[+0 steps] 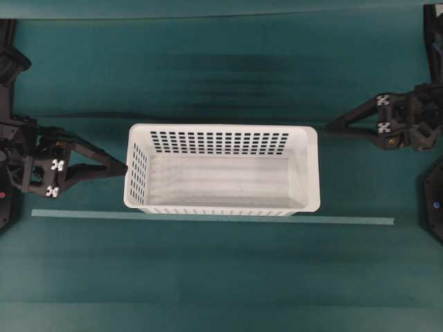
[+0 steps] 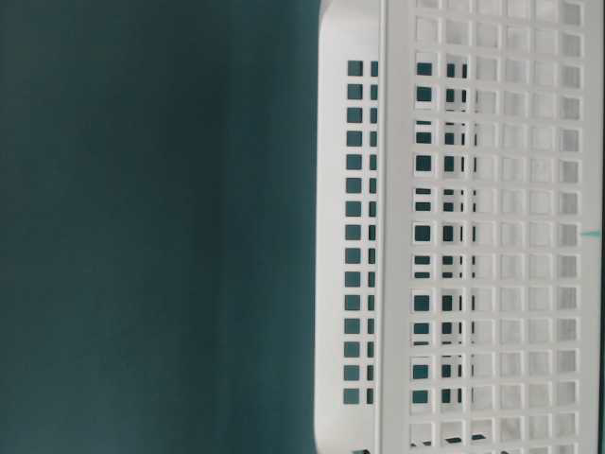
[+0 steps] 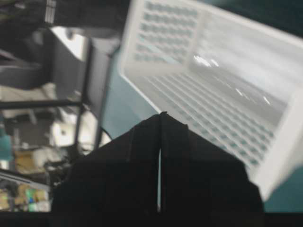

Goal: Lift the white basket with both hands.
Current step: 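Move both grippers inward toward the short ends of the white basket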

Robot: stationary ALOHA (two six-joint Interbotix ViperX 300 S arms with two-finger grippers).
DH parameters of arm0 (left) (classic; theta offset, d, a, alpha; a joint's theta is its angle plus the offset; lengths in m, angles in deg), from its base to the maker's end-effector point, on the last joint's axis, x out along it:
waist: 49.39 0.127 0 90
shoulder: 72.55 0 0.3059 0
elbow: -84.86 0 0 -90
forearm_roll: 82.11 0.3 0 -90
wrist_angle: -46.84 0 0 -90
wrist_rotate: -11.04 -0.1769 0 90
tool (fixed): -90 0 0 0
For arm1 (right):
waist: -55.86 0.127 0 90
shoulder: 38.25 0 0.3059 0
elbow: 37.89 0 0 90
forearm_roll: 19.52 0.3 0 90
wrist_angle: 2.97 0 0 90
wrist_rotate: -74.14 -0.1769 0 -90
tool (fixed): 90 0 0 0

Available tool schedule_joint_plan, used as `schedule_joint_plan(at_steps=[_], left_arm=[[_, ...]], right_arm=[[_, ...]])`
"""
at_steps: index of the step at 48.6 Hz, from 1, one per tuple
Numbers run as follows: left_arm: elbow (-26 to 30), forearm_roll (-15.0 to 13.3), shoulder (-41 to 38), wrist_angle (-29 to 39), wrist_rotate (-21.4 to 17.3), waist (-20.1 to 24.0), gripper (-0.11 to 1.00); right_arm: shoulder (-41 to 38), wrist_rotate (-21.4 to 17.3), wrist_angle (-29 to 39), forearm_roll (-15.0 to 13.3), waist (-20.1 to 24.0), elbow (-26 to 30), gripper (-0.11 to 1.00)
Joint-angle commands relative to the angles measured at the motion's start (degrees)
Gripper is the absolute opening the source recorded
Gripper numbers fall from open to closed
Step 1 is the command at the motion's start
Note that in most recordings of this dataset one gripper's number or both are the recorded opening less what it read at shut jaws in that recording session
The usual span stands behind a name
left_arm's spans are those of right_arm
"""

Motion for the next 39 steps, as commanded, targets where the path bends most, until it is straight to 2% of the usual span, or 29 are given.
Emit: schedule_joint_plan(at_steps=[1, 6, 9, 18, 25, 28, 32, 39], left_arm=[[2.20, 0.18, -1.32, 0.79, 1.93, 0.62, -0.05], [3.25, 0.18, -1.32, 2.90, 4.04, 1.58, -0.05], [4.48, 0.18, -1.49, 4.66, 5.54, 2.37, -0.04], [8.44, 0.18, -3.34, 14.85, 13.36, 5.54, -0.05], [10.72, 0.44, -5.98, 25.58, 15.38, 5.71, -0.05], [12.04, 0.44, -7.38, 30.94, 15.73, 5.71, -0.05], [13.97, 0.44, -9.84, 37.71, 16.08, 5.71, -0.05], [15.64, 0.44, -12.74, 42.10, 16.17, 5.71, -0.05]], right_arm=[[-3.16, -2.46, 6.33, -0.18, -0.35, 3.52, 0.00], [-6.42, -7.73, 14.85, -0.62, -0.35, 6.59, 0.00], [-8.79, -11.16, 19.42, -2.64, -0.35, 8.53, 0.00], [-16.35, -18.54, 33.84, -13.89, 1.85, 17.14, 0.00], [-21.71, -22.50, 44.74, -22.68, 4.92, 22.50, 0.00], [-23.64, -24.26, 48.60, -25.31, 6.33, 24.17, 0.00], [-25.31, -25.93, 52.03, -26.46, 7.21, 25.49, 0.00], [-26.02, -26.46, 52.03, -26.63, 7.21, 25.66, 0.00]])
